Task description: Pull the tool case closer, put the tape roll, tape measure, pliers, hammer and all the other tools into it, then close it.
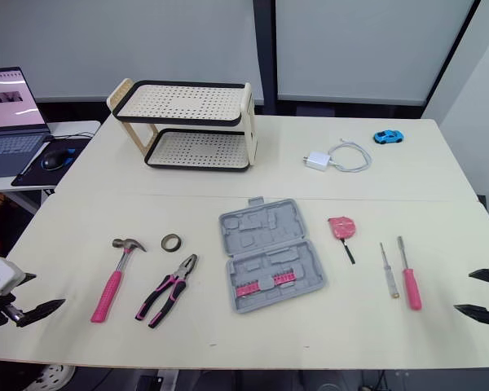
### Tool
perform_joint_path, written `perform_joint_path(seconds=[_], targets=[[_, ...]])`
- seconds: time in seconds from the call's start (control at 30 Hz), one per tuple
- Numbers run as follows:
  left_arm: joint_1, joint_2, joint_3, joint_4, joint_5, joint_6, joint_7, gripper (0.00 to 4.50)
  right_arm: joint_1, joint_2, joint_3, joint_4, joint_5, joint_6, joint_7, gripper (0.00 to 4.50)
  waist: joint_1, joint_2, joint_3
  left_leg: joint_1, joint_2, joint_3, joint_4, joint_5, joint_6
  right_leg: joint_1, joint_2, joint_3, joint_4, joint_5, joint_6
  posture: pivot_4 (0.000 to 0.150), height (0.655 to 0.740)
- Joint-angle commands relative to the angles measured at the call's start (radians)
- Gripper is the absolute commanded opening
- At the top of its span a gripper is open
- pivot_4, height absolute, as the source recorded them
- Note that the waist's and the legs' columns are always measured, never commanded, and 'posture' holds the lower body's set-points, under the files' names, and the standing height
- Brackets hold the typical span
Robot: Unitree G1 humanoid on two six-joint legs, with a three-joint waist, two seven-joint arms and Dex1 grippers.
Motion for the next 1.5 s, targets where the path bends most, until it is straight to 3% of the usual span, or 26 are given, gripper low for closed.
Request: perform_joint_path(seconds=[0.03,0.9,1.07,1.27,1.43,1.5], targets=[[0.000,0.024,0.011,-0.001,-0.012,0.010,0.001,4.50,-0.002,-0.011,-0.037,-0.014,0.005,-0.004,0.002,4.49,0.000,0.000,0.000,0.000,0.000,0.000,0.000,0.000,0.000,0.000,0.000,0.000,0.000,0.000,0.000,0.150,0.7350],[0.078,0.025,0.086,-0.045,-0.094,0.124,-0.058,4.50,-0.045,0.007,-0.057,0.033,0.008,-0.022,-0.051,4.49,-0.001,0.000,0.000,0.000,0.000,0.000,0.000,0.000,0.000,0.000,0.000,0.000,0.000,0.000,0.000,0.150,0.7350],[0.165,-0.038,0.111,-0.317,-0.204,0.290,-0.083,4.50,-0.103,0.023,-0.056,-0.011,0.031,0.005,-0.092,4.49,0.000,0.000,0.000,0.000,0.000,0.000,0.001,0.000,0.000,0.001,0.000,0.000,0.001,0.000,0.000,0.150,0.7350],[0.175,-0.130,0.057,-0.782,-0.328,0.602,0.043,4.50,-0.216,0.096,0.009,-0.256,0.100,0.204,-0.214,4.49,0.001,0.000,0.000,0.000,0.001,-0.001,0.002,0.000,0.000,0.001,0.000,0.000,0.001,0.001,0.001,0.150,0.7350],[0.084,-0.189,-0.040,-0.923,-0.351,0.709,0.135,4.50,-0.356,0.173,0.141,-0.403,0.118,0.333,-0.318,4.49,0.001,0.000,0.000,0.000,0.001,-0.001,0.002,0.000,0.000,0.001,0.001,0.000,0.001,0.001,0.001,0.150,0.7350],[0.033,-0.211,-0.104,-0.940,-0.342,0.732,0.159,4.12,-0.420,0.206,0.237,-0.418,0.074,0.338,-0.348,4.13,0.001,0.000,0.000,-0.001,0.000,-0.001,0.002,0.000,0.000,0.001,0.000,0.000,0.001,0.001,0.001,0.150,0.7350]])
